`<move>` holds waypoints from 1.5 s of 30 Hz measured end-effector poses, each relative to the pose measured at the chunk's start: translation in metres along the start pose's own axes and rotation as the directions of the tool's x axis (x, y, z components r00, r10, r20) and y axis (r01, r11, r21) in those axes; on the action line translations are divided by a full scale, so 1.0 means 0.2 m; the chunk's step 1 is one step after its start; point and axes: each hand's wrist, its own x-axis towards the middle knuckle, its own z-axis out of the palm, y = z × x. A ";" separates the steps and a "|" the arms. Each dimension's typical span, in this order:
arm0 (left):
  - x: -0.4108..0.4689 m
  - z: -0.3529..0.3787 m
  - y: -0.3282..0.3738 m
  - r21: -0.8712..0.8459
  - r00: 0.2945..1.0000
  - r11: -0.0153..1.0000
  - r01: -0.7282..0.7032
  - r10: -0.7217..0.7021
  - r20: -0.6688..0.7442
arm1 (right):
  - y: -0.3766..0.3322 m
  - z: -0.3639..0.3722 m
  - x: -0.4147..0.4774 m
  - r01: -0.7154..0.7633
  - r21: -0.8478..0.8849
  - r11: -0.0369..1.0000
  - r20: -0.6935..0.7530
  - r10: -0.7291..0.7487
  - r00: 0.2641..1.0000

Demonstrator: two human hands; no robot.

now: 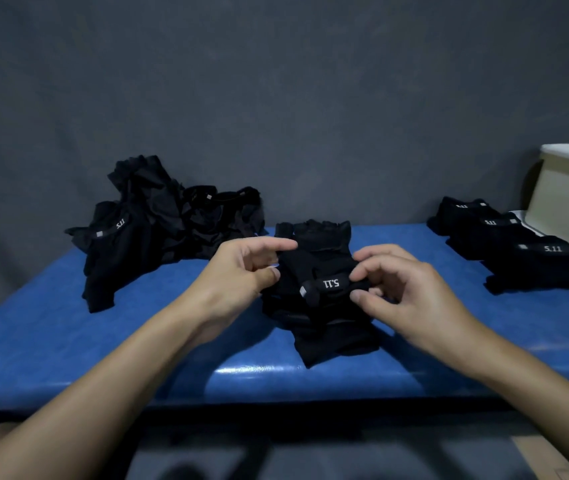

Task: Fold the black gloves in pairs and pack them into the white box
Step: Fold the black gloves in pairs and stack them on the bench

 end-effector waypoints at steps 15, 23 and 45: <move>-0.03 0.04 -0.05 0.147 0.998 0.989 0.017 -0.007 -0.068 | -0.01 -0.07 -0.09 0.100 -0.292 0.951 0.259 -0.022 0.966; -0.03 0.06 -0.09 0.220 1.000 0.976 0.003 0.002 -0.021 | -0.01 -0.04 -0.05 0.045 -0.218 0.975 0.152 -0.012 0.988; 0.00 0.03 -0.14 0.323 0.994 0.942 -0.093 0.104 -0.018 | 0.05 0.01 0.00 -0.133 -0.255 0.958 -0.015 0.133 0.991</move>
